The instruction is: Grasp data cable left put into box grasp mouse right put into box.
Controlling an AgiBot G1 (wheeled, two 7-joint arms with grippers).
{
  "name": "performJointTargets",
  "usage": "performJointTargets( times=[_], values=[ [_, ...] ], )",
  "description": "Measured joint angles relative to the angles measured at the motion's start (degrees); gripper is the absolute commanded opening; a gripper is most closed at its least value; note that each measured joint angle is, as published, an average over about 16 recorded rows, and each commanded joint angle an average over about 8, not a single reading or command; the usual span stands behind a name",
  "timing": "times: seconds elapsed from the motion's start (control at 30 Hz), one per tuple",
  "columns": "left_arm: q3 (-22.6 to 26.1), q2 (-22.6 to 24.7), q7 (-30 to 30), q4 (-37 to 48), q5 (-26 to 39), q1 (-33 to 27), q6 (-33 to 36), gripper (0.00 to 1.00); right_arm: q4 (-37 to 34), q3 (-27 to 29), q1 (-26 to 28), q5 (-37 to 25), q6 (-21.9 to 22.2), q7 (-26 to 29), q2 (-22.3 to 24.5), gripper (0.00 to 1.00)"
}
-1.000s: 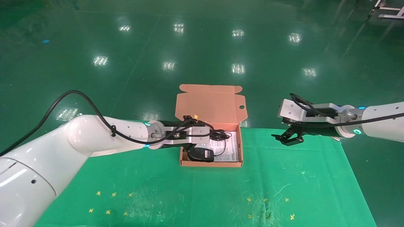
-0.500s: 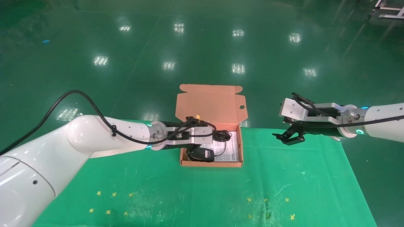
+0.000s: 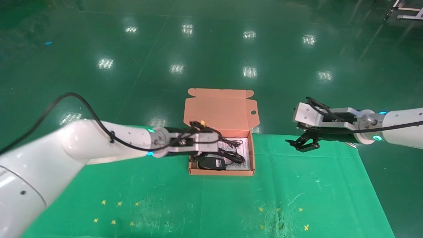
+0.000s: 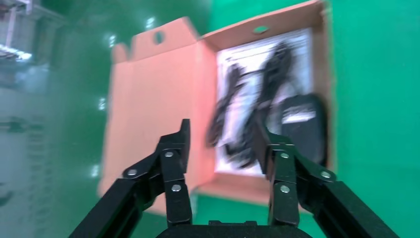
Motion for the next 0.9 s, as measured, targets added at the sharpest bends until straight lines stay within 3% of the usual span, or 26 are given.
performJointTargets(
  times=[0.43, 0.9],
  values=[
    [-1.2, -6.4, -5.5, -6.8, 0.5, -2.3, 3.2, 1.0, 2.8, 0.9, 2.5, -1.9, 1.3, -2.0, 2.9, 1.0],
    [-11.0, -13.8, -10.0, -13.8, -9.1, 4.6, 12.8, 1.0, 9.6, 7.7, -4.6, 8.0, -6.0, 1.0, 6.2, 1.0]
  ],
)
